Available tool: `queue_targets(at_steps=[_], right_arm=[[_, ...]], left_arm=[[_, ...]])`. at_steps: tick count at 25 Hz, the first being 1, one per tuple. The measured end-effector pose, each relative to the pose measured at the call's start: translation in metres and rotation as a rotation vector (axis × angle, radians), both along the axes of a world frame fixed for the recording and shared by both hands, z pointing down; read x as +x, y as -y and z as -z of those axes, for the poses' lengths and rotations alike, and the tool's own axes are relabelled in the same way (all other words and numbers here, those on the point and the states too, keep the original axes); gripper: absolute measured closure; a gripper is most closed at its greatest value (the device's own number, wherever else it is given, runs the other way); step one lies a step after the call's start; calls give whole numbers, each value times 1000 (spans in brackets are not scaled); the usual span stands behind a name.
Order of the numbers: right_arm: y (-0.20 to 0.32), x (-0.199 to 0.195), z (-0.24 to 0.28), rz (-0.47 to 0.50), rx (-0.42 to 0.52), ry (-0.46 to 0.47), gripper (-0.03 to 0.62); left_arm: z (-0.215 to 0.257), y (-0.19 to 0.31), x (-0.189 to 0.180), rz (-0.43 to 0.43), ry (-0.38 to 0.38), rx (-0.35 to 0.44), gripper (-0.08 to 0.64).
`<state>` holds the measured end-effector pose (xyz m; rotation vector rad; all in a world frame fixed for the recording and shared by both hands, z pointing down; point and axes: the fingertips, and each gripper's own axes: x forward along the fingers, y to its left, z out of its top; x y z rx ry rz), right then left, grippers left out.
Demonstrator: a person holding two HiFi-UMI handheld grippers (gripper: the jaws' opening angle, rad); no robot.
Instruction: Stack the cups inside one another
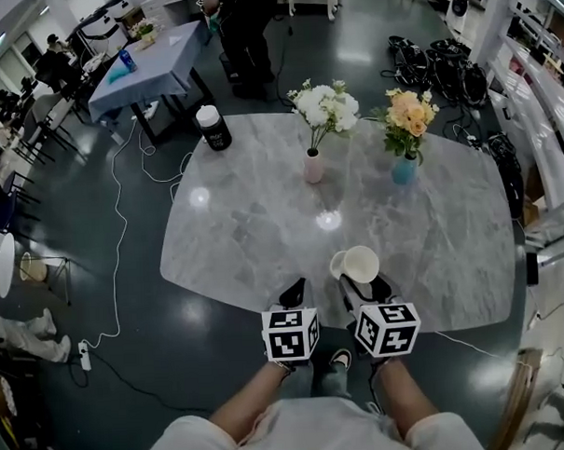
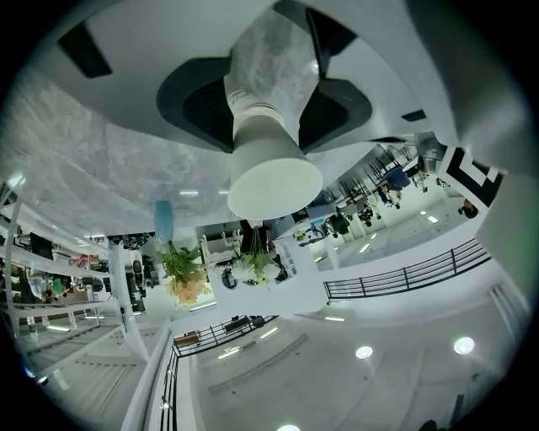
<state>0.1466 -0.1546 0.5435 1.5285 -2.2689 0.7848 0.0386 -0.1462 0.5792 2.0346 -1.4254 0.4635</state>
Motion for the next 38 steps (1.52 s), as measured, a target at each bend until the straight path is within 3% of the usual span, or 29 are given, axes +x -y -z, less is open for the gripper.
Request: queue_targets(at_steps=[23,38], right_arm=[[8,-12,-25,87,-25,-102,370],[0,-5,-31,81,-41,-95,370]], left_arm=[[-26,5,-5,20,7,-52,565],[-30,1,-3,28,6,-58,565]])
